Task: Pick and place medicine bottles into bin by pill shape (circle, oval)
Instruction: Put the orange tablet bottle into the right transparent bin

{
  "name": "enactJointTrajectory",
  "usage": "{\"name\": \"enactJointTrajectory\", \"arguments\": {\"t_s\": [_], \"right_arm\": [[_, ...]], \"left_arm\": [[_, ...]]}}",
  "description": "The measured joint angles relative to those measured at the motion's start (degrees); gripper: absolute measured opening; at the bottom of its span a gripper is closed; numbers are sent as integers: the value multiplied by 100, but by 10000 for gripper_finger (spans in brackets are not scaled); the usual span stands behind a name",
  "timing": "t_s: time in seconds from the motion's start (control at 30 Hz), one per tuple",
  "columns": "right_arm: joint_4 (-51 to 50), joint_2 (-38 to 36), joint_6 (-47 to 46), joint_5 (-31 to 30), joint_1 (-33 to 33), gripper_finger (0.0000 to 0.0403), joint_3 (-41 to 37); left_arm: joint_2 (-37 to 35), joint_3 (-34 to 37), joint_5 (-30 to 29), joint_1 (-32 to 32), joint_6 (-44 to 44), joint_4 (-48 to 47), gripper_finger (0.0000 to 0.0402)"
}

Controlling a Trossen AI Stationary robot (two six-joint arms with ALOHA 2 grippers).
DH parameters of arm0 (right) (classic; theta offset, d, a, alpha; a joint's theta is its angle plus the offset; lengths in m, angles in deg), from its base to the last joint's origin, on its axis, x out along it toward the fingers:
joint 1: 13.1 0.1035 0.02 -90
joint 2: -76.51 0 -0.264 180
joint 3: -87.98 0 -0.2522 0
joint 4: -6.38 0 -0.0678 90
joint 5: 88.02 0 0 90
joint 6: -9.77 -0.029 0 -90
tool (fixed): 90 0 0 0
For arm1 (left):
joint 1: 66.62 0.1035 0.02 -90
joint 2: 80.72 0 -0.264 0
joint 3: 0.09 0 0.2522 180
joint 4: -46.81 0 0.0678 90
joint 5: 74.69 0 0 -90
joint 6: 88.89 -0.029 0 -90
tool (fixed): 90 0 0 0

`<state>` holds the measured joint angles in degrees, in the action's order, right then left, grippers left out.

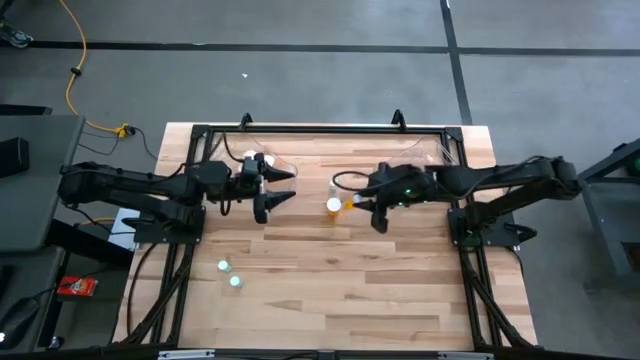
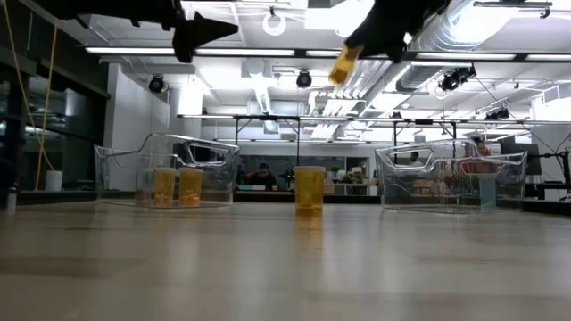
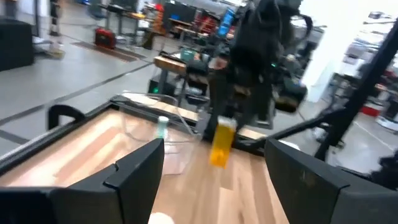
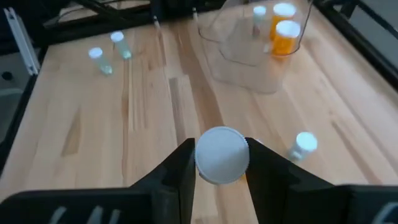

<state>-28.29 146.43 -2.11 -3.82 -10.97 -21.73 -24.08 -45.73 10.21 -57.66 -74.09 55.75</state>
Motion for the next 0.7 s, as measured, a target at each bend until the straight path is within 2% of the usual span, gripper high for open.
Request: {"name": "enactJointTrajectory", "arguments": {"t_s": [0.13, 0.33, 0.7], "right_arm": [[-66, -119, 36, -18, -29, 101, 166], [-87, -87, 184, 9, -29, 101, 224], [-66, -90, 337, -2, -29, 101, 228]], "left_arm": [[447, -68, 146, -82, 1, 404, 268], [897, -342, 192, -210, -106, 405, 268], [957, -378, 194, -241, -152, 418, 268]]}}
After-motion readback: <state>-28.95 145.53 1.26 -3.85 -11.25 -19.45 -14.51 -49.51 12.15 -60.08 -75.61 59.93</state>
